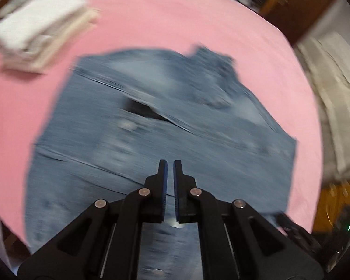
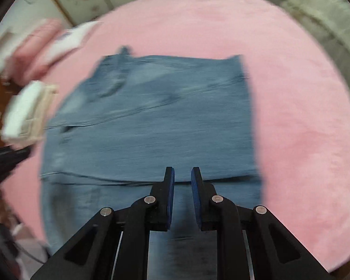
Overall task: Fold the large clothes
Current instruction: 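Press and smooth the folded jacket with both closed tools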
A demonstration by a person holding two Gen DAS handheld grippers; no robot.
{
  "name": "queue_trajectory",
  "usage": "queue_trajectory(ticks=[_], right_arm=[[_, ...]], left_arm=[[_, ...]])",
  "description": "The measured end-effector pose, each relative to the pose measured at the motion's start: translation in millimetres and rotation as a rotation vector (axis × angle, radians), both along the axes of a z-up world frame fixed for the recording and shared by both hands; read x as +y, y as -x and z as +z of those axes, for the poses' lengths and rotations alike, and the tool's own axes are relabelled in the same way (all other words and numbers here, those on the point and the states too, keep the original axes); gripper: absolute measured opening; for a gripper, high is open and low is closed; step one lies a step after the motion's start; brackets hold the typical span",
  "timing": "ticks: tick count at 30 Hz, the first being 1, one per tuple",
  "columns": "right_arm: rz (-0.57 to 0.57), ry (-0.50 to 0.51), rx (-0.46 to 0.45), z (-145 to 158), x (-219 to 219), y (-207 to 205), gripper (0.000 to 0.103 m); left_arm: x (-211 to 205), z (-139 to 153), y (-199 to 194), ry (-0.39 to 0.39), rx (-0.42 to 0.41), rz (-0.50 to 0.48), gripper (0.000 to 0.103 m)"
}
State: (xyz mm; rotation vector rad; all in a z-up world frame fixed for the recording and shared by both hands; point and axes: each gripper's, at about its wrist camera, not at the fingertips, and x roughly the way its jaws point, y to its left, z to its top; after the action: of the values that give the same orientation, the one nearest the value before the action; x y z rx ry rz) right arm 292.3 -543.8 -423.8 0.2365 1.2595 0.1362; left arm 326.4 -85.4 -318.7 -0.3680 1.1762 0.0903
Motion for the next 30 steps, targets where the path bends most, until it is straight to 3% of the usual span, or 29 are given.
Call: queue_trajectory(ticks=[4,6,8,12,15,20,22,24,26,28,30], right_arm=[[0.015,-0.136,0.037,-23,-12,3,0.006],[-0.011,-0.158,0.072,-41,-16,-3,0.003],[-0.036,-0.165,0.1,-61,-23,-9,0.002],[-0.081,-0.13,0.079,-69,-61,-4,0.001],[-0.144,-0.069,0.08,-62,-96,4,0.001],[-0.228,0.101,0.061,-43,-191,28,0.001],[-0.201,0.172,0.032,-31,-204,36,0.001],[-0.173,0.211,0.02,-17,-193,38,0.001],[-0.118,0.212,-0.028,-6,-180,34,0.001],[-0.035,0.145,-0.054,0,-163,24,0.001],[0.007,-0.003,0.004,-9,-151,11,0.001]], left_arm=[[-46,-47,-12,0.084,0.108,-0.105,0.003],[-58,-75,-14,0.144,0.18,-0.092,0.003],[-65,-98,-13,0.138,0.238,-0.083,0.003],[-60,-101,-11,0.045,0.168,-0.086,0.003],[-29,-92,-7,-0.091,0.121,0.001,0.003],[35,-90,1,-0.137,0.111,0.16,0.001],[55,-81,4,-0.068,0.07,0.244,0.001],[54,-72,5,-0.059,0.045,0.285,0.001],[35,-64,0,-0.037,0.017,0.238,0.001],[10,-62,-13,0.012,0.003,0.148,0.001],[-19,-67,-26,0.064,0.0,0.038,0.001]])
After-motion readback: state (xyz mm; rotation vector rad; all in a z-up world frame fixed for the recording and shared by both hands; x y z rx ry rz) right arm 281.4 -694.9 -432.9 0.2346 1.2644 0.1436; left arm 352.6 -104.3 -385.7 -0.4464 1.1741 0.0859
